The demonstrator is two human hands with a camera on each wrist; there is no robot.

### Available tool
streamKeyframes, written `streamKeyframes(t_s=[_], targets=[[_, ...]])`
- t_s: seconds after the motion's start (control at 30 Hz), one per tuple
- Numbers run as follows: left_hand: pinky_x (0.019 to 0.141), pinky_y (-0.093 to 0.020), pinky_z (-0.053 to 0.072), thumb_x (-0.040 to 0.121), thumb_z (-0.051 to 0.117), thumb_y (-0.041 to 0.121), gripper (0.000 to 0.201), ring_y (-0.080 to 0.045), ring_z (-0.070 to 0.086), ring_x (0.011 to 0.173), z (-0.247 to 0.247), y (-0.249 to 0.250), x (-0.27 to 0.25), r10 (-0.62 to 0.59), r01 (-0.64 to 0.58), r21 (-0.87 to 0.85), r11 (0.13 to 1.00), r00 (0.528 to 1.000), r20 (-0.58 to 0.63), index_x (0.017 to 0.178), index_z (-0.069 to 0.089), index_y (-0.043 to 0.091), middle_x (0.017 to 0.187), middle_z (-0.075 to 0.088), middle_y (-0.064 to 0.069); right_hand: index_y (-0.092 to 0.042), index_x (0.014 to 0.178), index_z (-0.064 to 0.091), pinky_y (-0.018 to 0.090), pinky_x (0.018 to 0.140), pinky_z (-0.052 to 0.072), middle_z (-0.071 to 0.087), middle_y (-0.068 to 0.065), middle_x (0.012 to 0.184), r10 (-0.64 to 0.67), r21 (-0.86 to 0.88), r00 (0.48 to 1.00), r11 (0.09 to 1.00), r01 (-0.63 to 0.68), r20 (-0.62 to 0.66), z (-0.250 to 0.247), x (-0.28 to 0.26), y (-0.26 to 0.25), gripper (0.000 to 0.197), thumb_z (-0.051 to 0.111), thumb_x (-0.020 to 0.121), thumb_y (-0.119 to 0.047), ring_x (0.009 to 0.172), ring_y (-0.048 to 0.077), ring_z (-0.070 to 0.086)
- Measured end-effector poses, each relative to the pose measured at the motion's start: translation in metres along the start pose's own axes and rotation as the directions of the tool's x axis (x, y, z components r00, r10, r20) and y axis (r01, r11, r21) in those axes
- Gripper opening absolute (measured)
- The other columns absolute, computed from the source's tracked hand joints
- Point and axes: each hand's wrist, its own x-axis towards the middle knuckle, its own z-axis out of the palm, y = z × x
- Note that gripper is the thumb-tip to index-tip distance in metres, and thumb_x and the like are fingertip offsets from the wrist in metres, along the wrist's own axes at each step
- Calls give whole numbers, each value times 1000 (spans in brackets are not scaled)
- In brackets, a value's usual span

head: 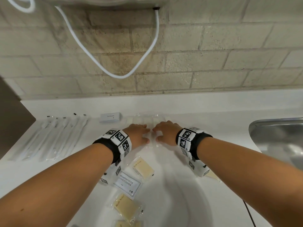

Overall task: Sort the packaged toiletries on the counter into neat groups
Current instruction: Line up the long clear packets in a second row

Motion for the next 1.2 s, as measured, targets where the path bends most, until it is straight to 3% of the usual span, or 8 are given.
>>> streamKeyframes(t_s=[0.23,0.37,0.47,0.6,0.77,0.97,1.2], targets=[[119,-33,11,98,43,40,59,-25,13,149,-1,3,1,5,-5,-10,1000,1000,-16,151,27,21,161,15,-4,-31,143,38,40,115,24,31,-3,153,33,96,997,995,-26,-70,-1,-4,11,48,44,96,-29,141,23,26],[120,-41,9,94,43,52,65,-24,4,150,3,10,6,21,-24,-79,997,999,-30,151,24,27,161,13,5,-32,136,46,39,111,33,38,0,146,142,154,989,979,-134,-41,-5,-7,34,45,47,93,-18,135,26,35],[120,-46,13,92,43,55,67,-21,1,150,7,18,10,32,-33,-22,999,999,-20,151,24,29,161,13,9,-30,137,46,36,108,37,39,2,142,186,143,983,973,-183,-5,-6,-15,49,53,52,88,-11,133,25,38],[119,-49,17,94,42,52,65,-24,5,150,10,27,13,33,-33,54,998,999,3,151,24,27,161,14,6,-25,140,44,37,107,38,40,5,141,183,136,983,974,-183,10,-3,-22,54,53,56,89,-18,132,27,39],[118,-49,19,94,43,51,64,-25,10,149,10,27,16,31,-31,56,998,1000,1,150,26,27,161,15,5,-27,139,45,37,106,37,38,3,142,184,176,983,968,-178,-17,2,-20,49,52,56,89,-21,133,25,34],[120,-36,15,96,46,44,63,-25,15,148,9,29,15,51,-51,15,999,999,0,151,27,21,161,16,-2,-27,140,44,39,106,35,38,3,141,173,157,985,973,-169,-10,1,-17,41,52,55,90,-26,134,27,31],[120,-34,15,95,48,42,64,-23,15,149,8,27,15,51,-51,-23,998,999,1,151,27,19,161,15,-3,-27,143,39,38,111,30,33,-1,149,165,206,986,966,-154,-36,3,-20,44,60,59,87,-34,140,23,25]])
